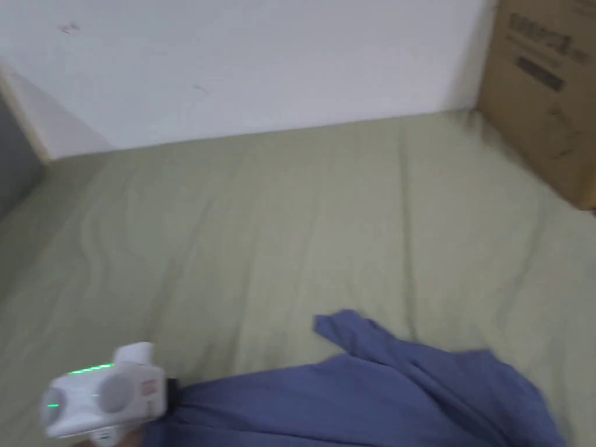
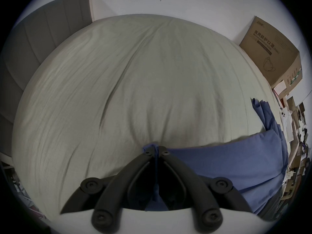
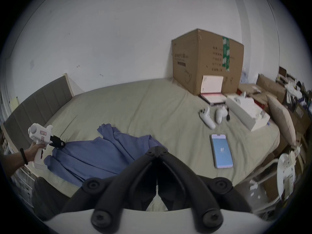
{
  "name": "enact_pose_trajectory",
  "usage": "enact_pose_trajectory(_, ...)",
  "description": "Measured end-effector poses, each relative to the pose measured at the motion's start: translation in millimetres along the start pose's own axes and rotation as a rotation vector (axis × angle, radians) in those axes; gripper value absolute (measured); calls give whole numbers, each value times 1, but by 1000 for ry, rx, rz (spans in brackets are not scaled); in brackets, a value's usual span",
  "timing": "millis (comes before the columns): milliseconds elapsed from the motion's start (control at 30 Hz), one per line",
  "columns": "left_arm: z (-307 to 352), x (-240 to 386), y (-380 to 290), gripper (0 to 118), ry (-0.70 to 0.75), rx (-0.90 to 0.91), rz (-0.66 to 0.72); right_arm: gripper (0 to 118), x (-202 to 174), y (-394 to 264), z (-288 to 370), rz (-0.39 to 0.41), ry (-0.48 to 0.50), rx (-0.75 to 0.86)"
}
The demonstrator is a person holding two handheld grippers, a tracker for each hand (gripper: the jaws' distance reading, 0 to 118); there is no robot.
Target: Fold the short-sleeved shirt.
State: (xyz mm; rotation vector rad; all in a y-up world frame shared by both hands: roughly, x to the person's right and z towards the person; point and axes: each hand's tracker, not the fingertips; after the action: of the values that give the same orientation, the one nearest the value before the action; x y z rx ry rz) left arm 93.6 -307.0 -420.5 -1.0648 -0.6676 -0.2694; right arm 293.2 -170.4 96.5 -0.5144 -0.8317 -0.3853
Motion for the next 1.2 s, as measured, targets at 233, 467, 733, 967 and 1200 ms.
enact_pose_trajectory(233,-1,-2,6,2,5,-25,4,72,30,-50,-62,-334,71,-246)
enact_pose_trajectory(467,-2,-4,6,2,-5,-25,1,55,36,-88,-112,-391,92,-341)
enact_pose_trajectory(733,46,-21,-4,2,-105,169,71,10,37,-80,-95,-324,116,-227)
enact_pose_trajectory(967,209,-24,12,2,-175,537,8,8,-3,10,-51,-148,225,-11)
enact_pose_trajectory(1200,336,-22,38,2,-221,793,20,8,-32,128,-7,-24,278,175)
